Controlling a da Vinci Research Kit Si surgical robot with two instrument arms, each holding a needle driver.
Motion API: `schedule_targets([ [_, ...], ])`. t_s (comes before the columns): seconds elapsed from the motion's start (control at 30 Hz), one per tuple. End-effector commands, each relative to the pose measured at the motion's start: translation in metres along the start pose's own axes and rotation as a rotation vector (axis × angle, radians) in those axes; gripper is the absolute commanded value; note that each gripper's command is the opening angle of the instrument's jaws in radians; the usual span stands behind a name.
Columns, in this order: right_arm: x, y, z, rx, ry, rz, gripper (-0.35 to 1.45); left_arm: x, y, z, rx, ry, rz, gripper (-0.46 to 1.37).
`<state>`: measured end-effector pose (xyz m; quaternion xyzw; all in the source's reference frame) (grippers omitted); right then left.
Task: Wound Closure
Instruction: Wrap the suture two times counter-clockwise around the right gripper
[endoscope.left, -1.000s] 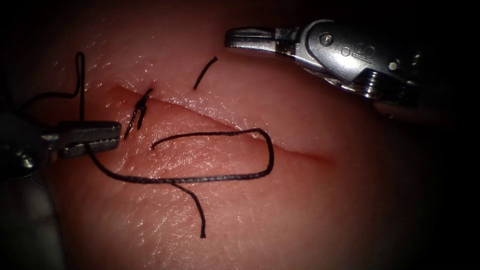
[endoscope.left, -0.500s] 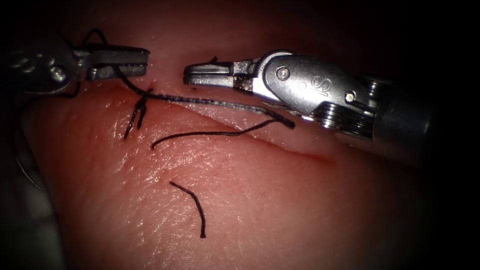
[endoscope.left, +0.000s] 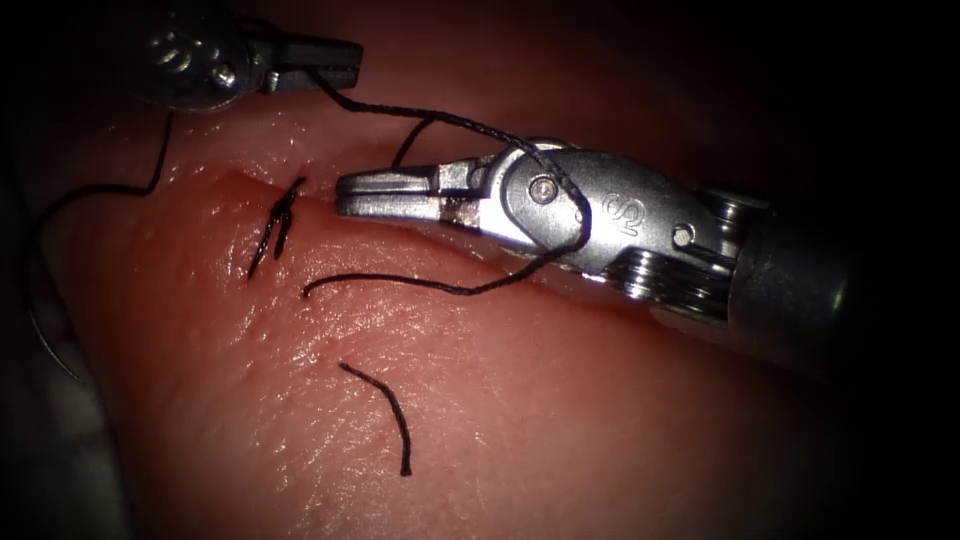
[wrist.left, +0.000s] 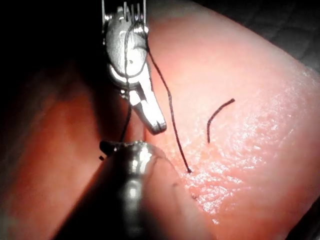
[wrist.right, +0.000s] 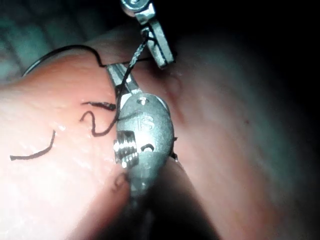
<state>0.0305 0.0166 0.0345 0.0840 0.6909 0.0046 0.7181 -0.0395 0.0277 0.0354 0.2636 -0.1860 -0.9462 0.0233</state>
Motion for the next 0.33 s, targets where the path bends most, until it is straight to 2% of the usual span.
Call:
schedule_targets([
  [0.03, 0.0000, -0.0001, 0.0001, 0.002, 0.002, 0.000, -0.35, -0.0002, 0.0002, 0.0002, 0.000, -0.001, -0.004, -0.35],
  [0.33, 0.0001, -0.0001, 0.0003, 0.006, 0.002, 0.000, -0.35, -0.0010, 0.0011, 0.0013, 0.014, -0.004, -0.016, -0.35],
])
